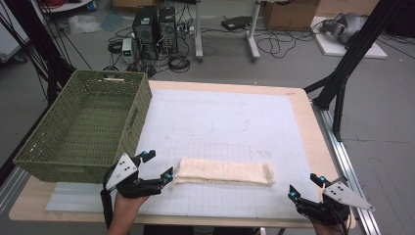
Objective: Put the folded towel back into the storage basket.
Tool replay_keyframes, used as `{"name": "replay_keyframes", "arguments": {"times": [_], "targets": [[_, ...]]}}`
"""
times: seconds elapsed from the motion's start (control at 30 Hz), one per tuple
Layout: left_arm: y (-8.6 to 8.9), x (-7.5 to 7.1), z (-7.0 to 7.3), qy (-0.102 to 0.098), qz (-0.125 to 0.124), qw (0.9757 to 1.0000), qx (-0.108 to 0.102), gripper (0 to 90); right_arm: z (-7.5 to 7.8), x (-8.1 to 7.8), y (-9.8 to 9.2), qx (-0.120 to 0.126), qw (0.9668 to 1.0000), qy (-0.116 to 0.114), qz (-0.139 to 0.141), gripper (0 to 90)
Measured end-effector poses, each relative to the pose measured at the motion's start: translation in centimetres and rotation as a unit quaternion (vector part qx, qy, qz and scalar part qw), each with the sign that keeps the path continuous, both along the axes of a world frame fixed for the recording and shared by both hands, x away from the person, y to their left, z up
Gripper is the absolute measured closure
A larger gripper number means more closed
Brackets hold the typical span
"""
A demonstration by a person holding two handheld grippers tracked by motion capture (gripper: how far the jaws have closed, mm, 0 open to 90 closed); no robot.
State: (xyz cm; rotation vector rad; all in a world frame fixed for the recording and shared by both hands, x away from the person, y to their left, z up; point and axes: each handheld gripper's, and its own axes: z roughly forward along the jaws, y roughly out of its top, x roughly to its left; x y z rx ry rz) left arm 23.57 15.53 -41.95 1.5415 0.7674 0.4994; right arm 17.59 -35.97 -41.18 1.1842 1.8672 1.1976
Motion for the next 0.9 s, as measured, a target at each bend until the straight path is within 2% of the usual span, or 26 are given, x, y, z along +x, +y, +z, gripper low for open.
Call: {"name": "replay_keyframes", "arguments": {"times": [0.37, 0.6, 0.9], "targets": [[0.6, 0.3, -0.2, 0.010, 0.003, 0.9999, -0.012, 14.8, -0.2, 0.4, 0.8, -0.010, 0.9999, 0.009, 0.011, 17.2], [0.2, 0.6, -0.4, 0.017, -0.002, 0.9999, -0.001, 14.8, -0.4, 0.3, 0.9, -0.003, 0.9995, 0.020, 0.025, 17.7], [-0.2, 0.5, -0.4, 0.028, -0.004, 0.9996, 0.006, 14.9, -0.4, 0.4, 1.1, -0.018, 0.9991, 0.020, 0.032, 17.7]]}}
